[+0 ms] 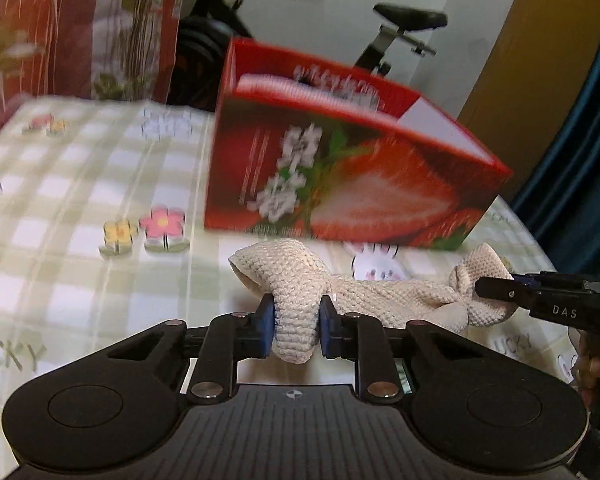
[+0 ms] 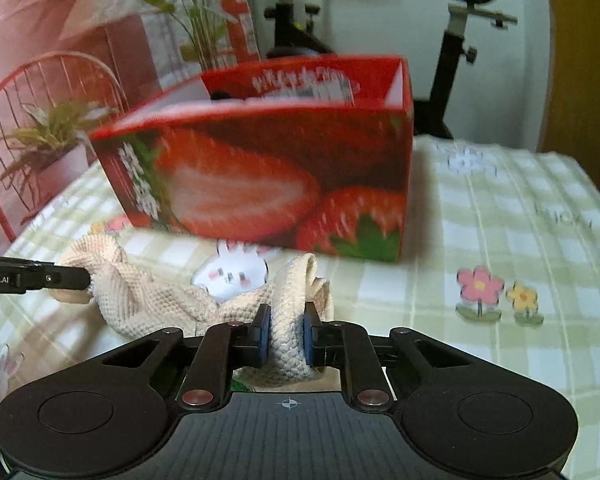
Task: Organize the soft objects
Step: 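Lift the cream towel with both grippers over the red box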
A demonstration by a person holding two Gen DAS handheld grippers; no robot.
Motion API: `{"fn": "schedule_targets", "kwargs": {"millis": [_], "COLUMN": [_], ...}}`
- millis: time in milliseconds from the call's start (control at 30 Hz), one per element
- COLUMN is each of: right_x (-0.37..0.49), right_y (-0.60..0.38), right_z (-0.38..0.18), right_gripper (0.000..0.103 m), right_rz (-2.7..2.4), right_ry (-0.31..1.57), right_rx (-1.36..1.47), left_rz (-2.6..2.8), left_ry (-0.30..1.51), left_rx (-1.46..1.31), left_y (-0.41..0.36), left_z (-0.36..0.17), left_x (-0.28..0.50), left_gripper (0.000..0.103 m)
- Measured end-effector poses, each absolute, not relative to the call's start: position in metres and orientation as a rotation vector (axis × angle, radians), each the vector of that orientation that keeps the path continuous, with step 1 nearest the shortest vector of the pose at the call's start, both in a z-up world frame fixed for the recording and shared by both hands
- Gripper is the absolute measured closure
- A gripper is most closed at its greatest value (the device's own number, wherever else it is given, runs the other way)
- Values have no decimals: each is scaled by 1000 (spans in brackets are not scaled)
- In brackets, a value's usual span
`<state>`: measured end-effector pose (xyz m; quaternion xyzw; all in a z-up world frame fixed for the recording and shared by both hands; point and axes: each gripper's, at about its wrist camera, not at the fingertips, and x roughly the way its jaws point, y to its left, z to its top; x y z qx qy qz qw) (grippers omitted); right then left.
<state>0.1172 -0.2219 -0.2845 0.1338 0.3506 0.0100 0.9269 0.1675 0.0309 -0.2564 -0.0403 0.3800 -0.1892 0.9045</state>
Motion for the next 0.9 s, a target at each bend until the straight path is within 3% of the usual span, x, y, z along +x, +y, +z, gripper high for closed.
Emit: {"fn": "schedule_targets", "kwargs": {"millis": [467, 900], "right_x": [123, 193], "right_y": [-241, -258], "right_z": [-204, -187], "right_gripper": [88, 89], "right_rz": [27, -120], "right_ry": [524, 481], "right_rx": [172, 171], "left_rz": [-415, -345], "left_ry": [573, 469], "left_rx": [-68, 67], "left_y": [19, -20], "left_z": [-178, -149], "left_x": [164, 217], "left_gripper": [80, 80]}}
